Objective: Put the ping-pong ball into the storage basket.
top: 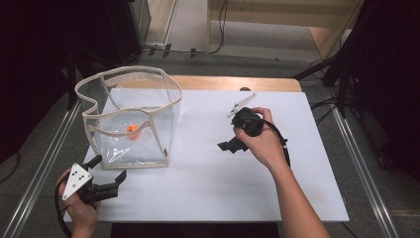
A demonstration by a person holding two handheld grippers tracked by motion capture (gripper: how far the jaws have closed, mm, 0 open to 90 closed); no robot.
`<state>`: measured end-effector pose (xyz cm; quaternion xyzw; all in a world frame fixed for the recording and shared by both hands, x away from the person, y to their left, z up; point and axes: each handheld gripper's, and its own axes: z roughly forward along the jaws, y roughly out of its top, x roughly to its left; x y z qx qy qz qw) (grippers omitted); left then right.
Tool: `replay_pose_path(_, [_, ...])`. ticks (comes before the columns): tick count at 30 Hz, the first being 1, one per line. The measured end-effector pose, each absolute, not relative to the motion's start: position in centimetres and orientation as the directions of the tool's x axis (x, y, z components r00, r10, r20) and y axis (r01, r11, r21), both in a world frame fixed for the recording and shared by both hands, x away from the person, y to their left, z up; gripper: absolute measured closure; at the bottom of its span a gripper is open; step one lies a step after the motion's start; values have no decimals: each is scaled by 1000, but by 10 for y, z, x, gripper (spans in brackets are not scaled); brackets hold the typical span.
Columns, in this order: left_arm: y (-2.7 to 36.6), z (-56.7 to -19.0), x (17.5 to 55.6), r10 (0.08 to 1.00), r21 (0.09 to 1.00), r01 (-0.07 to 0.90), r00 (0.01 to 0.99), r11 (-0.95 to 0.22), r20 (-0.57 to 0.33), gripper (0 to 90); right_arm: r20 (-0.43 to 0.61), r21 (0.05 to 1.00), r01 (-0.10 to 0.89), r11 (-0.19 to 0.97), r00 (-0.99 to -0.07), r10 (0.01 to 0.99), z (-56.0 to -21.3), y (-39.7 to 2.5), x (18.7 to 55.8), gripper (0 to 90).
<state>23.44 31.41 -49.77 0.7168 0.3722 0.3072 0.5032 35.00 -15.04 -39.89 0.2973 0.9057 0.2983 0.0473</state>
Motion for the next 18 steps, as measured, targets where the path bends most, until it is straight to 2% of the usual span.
replay_pose_path(18, [314,-498,234,842,949,226,536,-218,66,36,106,594,531,605,-797,595,-425,-180,332,0])
